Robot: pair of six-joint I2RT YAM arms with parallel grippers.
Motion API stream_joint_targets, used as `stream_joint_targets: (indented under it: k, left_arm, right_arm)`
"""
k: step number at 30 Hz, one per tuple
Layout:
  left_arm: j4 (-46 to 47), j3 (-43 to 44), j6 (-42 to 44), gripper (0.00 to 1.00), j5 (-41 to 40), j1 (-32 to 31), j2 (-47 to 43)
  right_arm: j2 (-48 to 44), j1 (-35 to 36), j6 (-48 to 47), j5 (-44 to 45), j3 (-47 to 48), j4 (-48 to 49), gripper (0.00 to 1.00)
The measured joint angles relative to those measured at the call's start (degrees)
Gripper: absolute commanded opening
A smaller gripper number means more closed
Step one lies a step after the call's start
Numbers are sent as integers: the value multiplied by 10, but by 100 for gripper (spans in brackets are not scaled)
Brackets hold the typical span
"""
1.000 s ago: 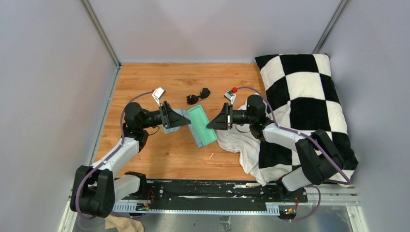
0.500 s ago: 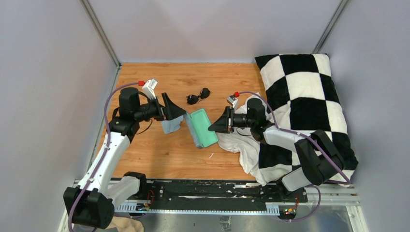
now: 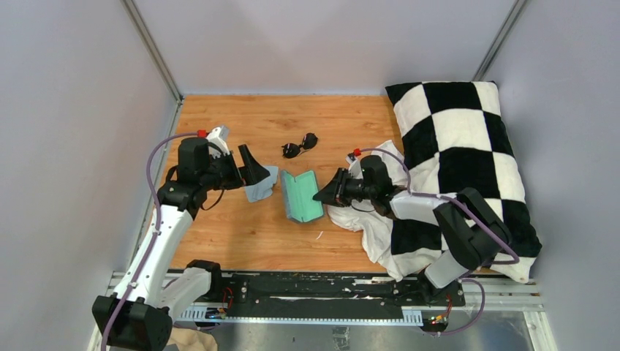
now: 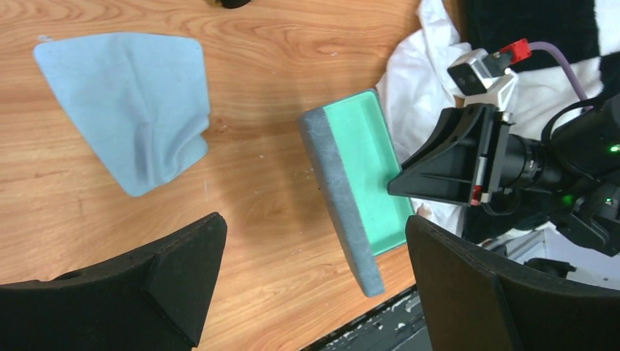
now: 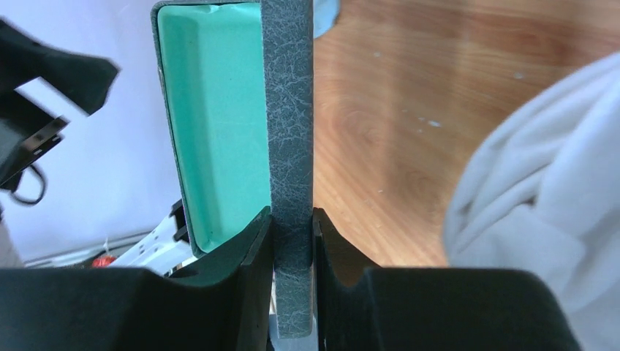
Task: Organize the sunglasses
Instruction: Place the sunglasses case at the center of the board.
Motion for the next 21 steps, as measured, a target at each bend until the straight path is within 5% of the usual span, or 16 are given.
stream_joint_targets:
  k: [21]
  left_arm:
    - [-36, 0, -9, 100, -84, 0, -21]
  right_arm:
    - [227, 81, 77, 84, 76, 133, 0]
